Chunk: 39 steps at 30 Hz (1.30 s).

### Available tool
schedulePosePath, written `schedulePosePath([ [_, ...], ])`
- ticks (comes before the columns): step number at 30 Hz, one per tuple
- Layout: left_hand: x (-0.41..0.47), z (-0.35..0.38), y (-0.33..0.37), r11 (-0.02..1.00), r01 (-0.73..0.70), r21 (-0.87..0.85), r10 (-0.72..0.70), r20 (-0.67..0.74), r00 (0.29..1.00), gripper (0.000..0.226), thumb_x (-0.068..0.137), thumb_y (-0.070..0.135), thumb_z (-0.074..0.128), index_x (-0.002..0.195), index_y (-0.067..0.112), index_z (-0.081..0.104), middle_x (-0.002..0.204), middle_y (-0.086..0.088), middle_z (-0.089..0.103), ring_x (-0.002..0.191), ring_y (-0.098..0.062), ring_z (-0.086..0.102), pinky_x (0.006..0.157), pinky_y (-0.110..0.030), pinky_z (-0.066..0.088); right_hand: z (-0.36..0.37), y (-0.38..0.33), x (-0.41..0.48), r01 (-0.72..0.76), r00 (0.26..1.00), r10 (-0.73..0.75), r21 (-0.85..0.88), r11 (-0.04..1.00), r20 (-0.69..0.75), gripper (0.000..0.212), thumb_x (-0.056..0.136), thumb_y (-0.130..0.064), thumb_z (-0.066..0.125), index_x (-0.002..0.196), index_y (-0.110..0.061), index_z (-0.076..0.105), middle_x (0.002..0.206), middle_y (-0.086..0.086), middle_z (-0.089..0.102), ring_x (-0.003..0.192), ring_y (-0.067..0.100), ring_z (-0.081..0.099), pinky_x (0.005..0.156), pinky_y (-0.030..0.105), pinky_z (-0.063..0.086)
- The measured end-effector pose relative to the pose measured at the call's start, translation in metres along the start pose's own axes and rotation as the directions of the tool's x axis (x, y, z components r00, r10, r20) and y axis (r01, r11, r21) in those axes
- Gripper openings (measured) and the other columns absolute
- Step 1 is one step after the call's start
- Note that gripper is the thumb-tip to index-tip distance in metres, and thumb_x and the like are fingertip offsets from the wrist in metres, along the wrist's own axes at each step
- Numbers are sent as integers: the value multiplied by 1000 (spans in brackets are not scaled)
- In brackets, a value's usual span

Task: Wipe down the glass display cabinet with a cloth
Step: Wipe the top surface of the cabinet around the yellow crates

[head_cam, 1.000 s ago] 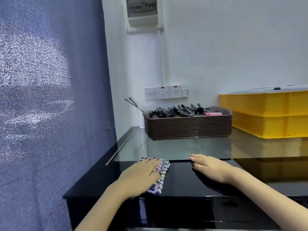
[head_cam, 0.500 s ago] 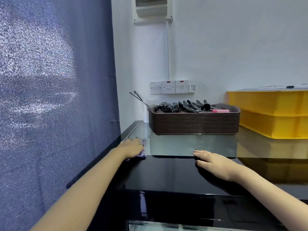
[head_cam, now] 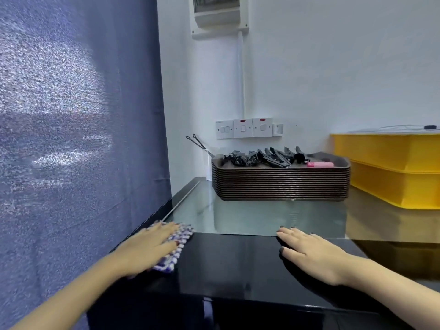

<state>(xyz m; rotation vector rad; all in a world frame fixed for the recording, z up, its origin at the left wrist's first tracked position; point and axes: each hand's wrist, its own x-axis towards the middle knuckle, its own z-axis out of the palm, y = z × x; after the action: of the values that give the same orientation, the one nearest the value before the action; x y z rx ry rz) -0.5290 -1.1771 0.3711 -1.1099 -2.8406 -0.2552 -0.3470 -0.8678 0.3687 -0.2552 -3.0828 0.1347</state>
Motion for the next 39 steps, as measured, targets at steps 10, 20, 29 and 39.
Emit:
schedulePosePath([
  [10,125,14,46,977,211,9,-209,-108,972,42,92,33,31,130,21,45,138,-10,48,125,-26,43,99,-34,34,-26,121,10,-219,976,219,-18,976,18,50,103,-39,15,151,-26,10,159,-7,6,146,10,5,117,37,7],
  [20,100,33,191,964,-266,4,265,-91,960,50,95,39,27,142,24,33,148,3,36,138,-19,28,112,-32,21,-18,159,5,-249,966,250,25,968,-60,48,103,-33,23,149,-19,22,158,-2,16,145,10,14,117,29,12],
  [29,89,17,89,997,78,-16,-79,-66,995,49,98,37,29,146,31,27,152,3,31,138,-16,28,113,-31,22,-28,157,-10,-215,976,216,-28,976,40,51,103,-38,22,150,-21,16,159,1,11,146,13,9,118,28,9],
  [39,177,37,231,952,281,123,-284,7,959,56,89,29,30,140,5,32,146,-17,32,135,-36,26,112,-46,17,-32,171,-77,-332,942,333,-30,943,49,52,98,-54,15,148,-42,9,159,-11,-1,146,11,-2,116,43,6],
])
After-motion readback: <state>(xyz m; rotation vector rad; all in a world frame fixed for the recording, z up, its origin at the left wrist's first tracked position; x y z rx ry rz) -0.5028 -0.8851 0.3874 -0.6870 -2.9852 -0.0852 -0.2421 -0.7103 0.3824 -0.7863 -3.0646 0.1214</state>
